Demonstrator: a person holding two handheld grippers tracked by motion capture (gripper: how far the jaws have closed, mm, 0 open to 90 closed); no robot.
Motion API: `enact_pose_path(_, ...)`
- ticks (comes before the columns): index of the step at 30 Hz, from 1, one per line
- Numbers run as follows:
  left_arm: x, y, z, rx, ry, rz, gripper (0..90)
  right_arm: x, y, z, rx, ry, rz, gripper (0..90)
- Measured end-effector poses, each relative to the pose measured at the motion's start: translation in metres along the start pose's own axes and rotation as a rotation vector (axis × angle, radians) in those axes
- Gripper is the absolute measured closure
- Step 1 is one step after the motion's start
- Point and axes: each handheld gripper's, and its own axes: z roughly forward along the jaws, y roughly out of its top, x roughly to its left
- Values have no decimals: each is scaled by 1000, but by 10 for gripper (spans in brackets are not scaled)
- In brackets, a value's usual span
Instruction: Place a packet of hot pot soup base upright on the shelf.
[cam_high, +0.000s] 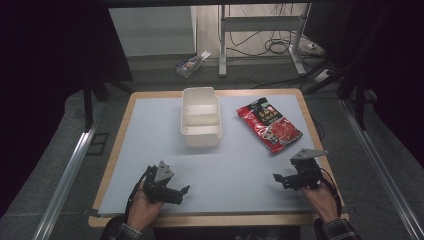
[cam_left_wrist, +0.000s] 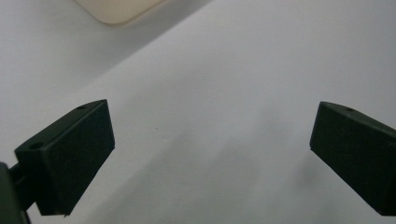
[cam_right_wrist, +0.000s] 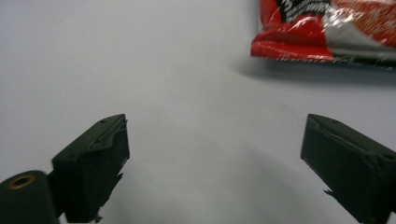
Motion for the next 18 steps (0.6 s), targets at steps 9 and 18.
enact_pose_path(9,-4,0,2,-20,-33,2,0,1,1,1,-10,-11,-5,26)
enact_pose_path(18,-9,1,6,5,-44,28,0,0,2,2,0,-12,-6,32)
